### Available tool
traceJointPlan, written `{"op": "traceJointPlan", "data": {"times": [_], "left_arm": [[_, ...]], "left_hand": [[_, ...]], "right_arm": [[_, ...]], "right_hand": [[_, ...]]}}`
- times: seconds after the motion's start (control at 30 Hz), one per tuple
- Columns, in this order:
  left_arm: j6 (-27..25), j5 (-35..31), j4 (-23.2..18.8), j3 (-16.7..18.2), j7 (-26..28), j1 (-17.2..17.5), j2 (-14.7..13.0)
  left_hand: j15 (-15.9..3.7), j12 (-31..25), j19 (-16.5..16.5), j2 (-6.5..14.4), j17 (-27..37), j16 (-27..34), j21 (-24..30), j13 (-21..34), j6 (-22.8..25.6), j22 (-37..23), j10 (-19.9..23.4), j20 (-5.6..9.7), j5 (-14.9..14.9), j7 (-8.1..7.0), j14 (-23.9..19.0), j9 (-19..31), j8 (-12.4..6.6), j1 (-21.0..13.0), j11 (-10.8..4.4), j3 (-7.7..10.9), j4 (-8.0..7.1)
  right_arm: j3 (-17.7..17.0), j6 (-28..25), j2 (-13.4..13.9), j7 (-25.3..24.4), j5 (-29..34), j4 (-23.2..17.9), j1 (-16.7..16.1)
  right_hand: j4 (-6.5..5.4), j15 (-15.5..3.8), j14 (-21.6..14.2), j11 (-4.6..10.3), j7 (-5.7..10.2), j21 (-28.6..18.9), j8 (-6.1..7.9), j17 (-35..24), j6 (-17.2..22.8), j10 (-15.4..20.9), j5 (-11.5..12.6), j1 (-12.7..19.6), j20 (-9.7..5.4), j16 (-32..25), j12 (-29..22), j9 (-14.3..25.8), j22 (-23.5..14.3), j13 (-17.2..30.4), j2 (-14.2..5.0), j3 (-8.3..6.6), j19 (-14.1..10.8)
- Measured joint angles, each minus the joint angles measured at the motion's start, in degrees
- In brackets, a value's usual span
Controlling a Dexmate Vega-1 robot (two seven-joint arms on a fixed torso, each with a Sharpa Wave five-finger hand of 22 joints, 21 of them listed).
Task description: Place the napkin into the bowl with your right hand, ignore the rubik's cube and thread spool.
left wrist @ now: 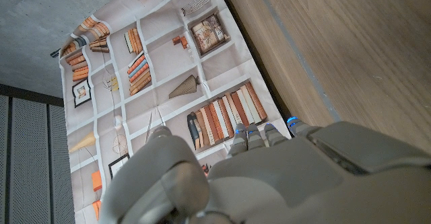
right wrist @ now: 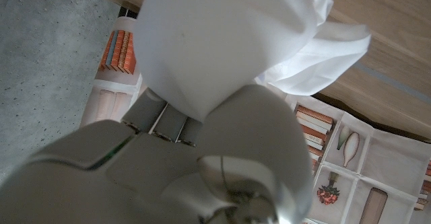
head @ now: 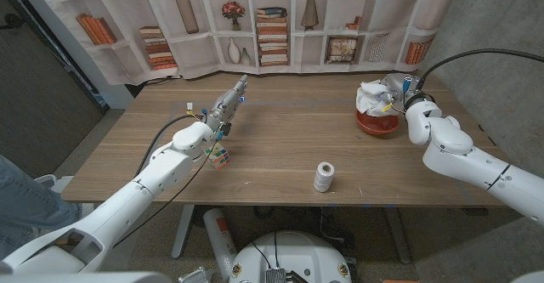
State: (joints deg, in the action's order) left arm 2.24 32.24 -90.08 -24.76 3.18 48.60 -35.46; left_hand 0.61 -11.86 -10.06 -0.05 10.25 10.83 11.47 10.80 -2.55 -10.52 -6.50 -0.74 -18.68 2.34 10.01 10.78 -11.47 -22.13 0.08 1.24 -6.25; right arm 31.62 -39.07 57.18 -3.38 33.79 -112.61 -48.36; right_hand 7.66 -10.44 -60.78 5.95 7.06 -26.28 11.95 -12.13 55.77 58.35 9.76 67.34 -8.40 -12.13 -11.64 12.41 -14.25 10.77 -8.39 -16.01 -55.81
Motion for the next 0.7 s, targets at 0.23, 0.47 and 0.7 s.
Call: {"op": "traceJointPlan", "data": {"times": [0.23, 0.47, 0.7], "left_arm": [[0.05, 0.01, 0.01, 0.05, -0.05, 0.07, -0.18], [0.05, 0.02, -0.38, 0.10, -0.03, 0.26, -0.32], [0.03, 0.02, -0.68, 0.23, 0.10, 0.48, -0.56]], "left_hand": [[0.00, 0.00, 0.00, 0.00, 0.00, 0.00, 0.00, 0.00, 0.00, 0.00, 0.00, 0.00, 0.00, 0.00, 0.00, 0.00, 0.00, 0.00, 0.00, -0.03, 0.03], [0.00, 0.00, 0.00, 0.00, 0.00, 0.00, 0.00, 0.00, 0.00, 0.00, 0.00, 0.00, 0.00, 0.00, 0.00, 0.00, 0.00, 0.00, 0.00, -0.23, 0.23], [0.00, 0.00, 0.00, 0.00, 0.00, 0.00, 0.00, 0.00, 0.00, 0.00, 0.00, 0.00, 0.00, 0.00, 0.00, 0.00, 0.00, 0.00, 0.00, -0.23, 0.23]], "right_arm": [[0.36, -0.56, 0.12, -0.35, -0.19, 0.02, 0.00], [0.86, -1.12, 0.17, -0.63, -0.50, 0.47, -0.01], [1.54, -1.67, 0.12, -0.66, -0.54, 1.19, 0.39]], "right_hand": [[0.00, 0.00, 0.00, 0.02, -0.13, -0.22, -0.04, 0.01, 0.13, 0.02, 0.00, 0.00, 0.00, 0.00, 0.00, 0.00, 0.00, 0.03, 0.01, 0.00, 0.00], [0.00, 0.00, 0.00, 0.10, -0.23, -0.43, -0.16, 0.01, 0.22, 0.10, -0.01, -0.01, 0.41, 0.00, -0.05, -0.01, 0.01, 0.05, 0.02, 0.00, 0.41], [-0.15, 0.00, 0.00, 0.10, -0.22, -0.66, -0.20, 0.01, 0.21, 0.11, -0.03, -0.01, 0.41, 0.00, -0.05, -0.02, 0.01, 0.05, 0.02, 0.30, 0.41]]}}
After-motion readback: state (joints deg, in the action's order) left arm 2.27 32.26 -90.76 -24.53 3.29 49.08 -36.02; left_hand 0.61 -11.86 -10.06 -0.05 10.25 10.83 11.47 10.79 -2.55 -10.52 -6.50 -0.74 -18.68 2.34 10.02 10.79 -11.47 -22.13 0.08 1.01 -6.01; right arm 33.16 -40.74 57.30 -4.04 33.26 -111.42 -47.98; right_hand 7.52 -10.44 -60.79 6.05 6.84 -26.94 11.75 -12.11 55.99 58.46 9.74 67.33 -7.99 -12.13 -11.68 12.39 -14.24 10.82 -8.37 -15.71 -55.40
